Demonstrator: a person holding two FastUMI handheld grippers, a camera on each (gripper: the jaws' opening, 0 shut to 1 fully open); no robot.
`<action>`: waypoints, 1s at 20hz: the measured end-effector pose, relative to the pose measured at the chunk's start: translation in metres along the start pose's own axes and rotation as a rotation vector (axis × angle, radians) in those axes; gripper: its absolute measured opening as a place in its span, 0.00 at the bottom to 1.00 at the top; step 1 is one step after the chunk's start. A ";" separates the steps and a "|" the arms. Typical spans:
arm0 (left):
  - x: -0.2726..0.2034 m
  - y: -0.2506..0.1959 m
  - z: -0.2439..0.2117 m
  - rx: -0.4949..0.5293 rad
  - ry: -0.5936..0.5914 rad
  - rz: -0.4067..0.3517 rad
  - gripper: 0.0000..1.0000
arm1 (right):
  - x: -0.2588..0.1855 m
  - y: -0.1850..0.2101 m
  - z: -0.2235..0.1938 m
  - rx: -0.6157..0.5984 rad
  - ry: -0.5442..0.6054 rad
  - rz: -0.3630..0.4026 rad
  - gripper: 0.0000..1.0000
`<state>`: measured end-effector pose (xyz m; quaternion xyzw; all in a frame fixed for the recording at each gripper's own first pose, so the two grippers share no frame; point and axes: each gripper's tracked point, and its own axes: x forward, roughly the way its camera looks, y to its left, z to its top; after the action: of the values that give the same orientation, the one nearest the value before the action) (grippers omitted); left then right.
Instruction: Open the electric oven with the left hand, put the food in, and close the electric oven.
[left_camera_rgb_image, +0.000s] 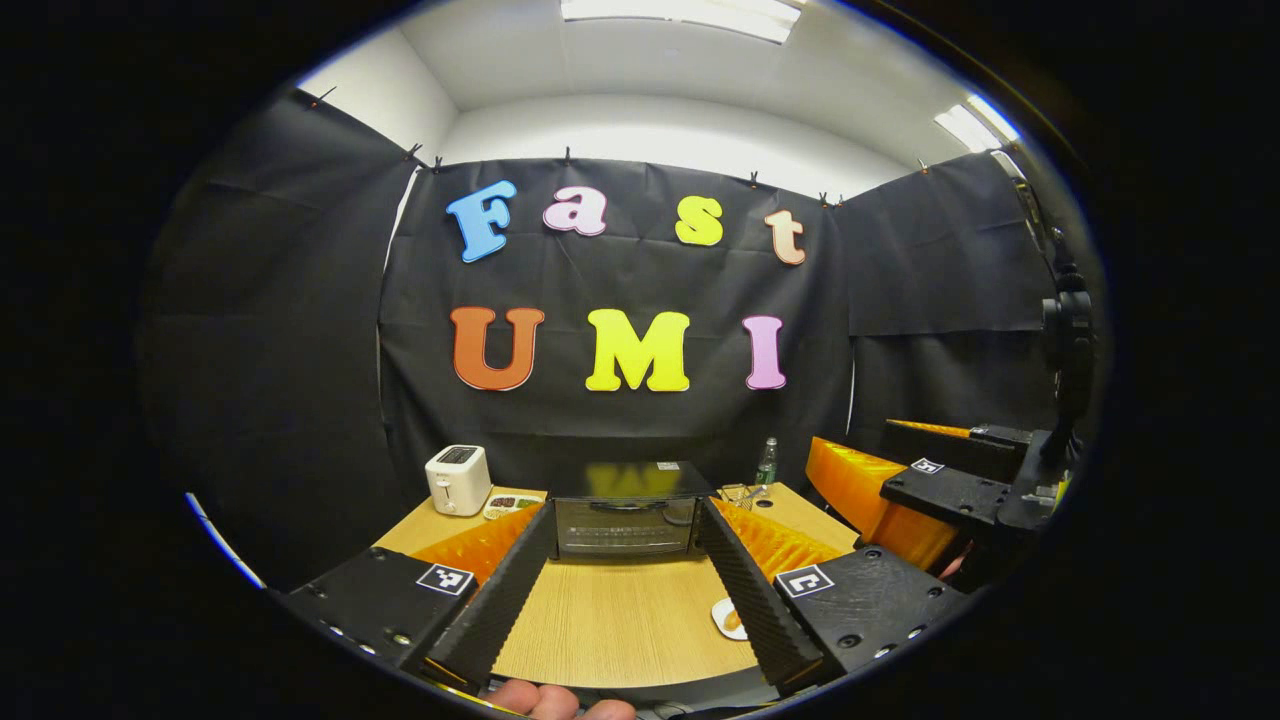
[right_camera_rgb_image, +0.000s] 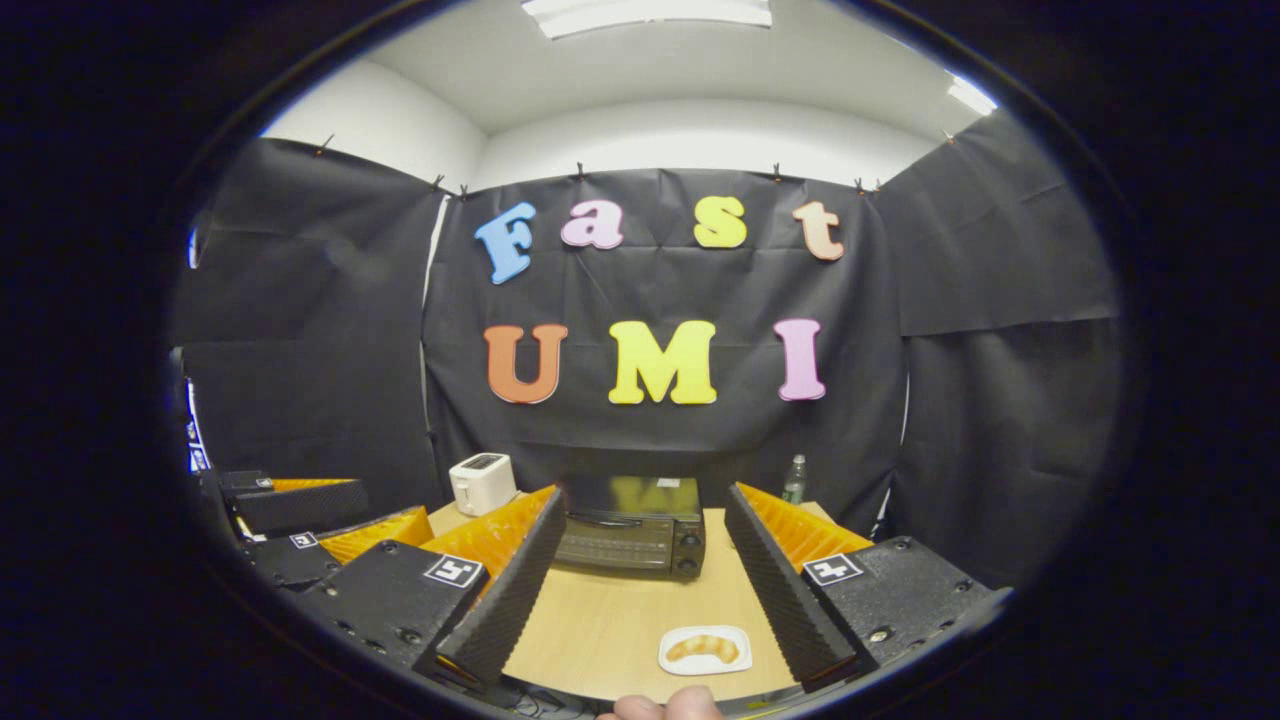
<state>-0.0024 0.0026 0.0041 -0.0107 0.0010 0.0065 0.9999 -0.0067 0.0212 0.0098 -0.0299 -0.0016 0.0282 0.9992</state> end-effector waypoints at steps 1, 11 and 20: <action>-0.002 0.002 0.000 0.003 0.000 0.007 0.94 | 0.001 0.003 0.001 0.003 -0.004 0.004 0.99; 0.001 0.022 -0.004 -0.076 0.004 0.062 0.94 | 0.011 0.001 -0.001 0.031 0.003 0.007 0.99; 0.017 0.024 -0.008 -0.043 0.020 0.076 0.94 | 0.030 -0.013 -0.007 0.047 0.010 -0.009 0.98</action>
<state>0.0138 0.0271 -0.0041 -0.0320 0.0114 0.0443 0.9984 0.0239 0.0097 0.0038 -0.0066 0.0040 0.0236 0.9997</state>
